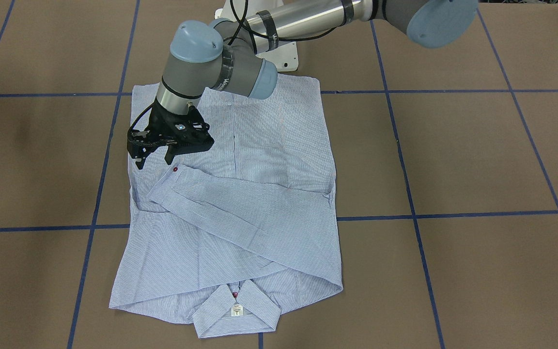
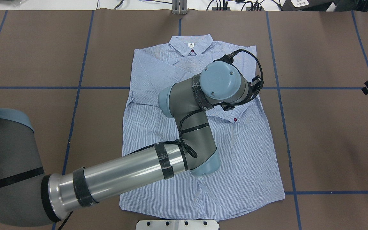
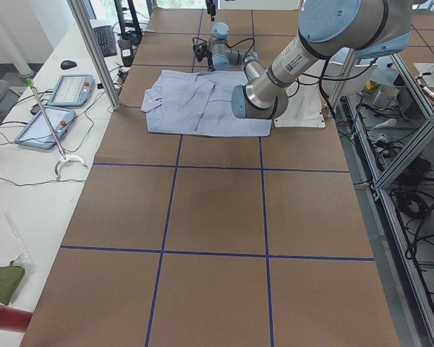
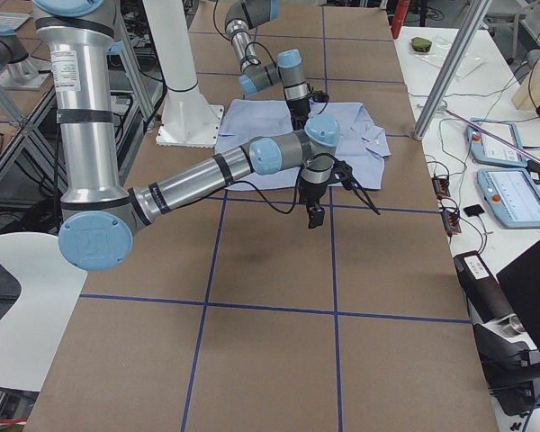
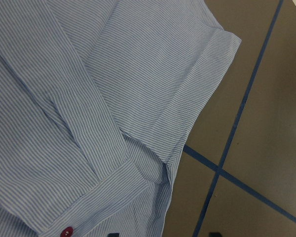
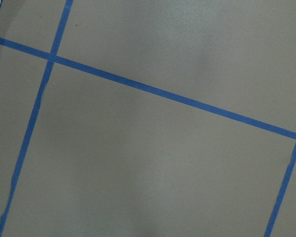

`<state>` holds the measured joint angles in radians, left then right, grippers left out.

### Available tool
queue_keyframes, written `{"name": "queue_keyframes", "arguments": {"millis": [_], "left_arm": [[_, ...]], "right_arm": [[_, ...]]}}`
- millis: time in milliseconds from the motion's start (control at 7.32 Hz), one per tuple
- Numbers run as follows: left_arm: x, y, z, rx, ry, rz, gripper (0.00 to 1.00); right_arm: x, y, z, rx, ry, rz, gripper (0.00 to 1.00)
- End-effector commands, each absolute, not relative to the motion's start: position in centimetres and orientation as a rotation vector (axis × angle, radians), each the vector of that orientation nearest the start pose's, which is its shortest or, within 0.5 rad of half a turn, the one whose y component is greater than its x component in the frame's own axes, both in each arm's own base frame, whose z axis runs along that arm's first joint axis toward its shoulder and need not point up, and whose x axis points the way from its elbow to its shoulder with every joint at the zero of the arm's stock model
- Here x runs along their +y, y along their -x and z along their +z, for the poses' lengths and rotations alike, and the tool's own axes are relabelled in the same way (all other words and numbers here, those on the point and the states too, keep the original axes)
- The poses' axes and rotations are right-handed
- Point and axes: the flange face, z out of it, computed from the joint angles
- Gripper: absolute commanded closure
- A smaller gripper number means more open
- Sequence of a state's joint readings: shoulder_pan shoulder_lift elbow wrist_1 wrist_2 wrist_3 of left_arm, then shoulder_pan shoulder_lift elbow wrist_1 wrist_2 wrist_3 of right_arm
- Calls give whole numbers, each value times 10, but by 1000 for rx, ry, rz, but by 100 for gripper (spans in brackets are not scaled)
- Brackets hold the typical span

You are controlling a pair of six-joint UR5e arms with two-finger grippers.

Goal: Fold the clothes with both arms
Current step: 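Lay the sleeve down near the opposite side and open the left gripper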

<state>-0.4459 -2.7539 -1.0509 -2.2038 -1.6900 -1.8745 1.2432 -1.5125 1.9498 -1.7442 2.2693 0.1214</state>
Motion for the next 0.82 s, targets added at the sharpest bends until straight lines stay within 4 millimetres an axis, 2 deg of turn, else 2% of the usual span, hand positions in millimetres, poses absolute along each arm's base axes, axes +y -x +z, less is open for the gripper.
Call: {"name": "queue_keyframes", "arguments": {"millis": [0, 137, 273, 547, 683], "left_arm": [[-454, -660, 35, 1220, -33, -508, 0], [-440, -623, 57, 1196, -59, -479, 0], [-419, -580, 89, 1171, -72, -433, 0], [-388, -511, 131, 1106, -96, -379, 0], [-372, -477, 148, 1088, -112, -349, 0]], "right_arm": [[-489, 100, 455, -819, -81, -249, 0], [-490, 108, 448, -839, -101, -206, 0], [-488, 129, 437, -871, -111, -163, 0], [-471, 185, 418, -935, -109, -85, 0], [-456, 218, 412, -957, -111, -46, 0]]}}
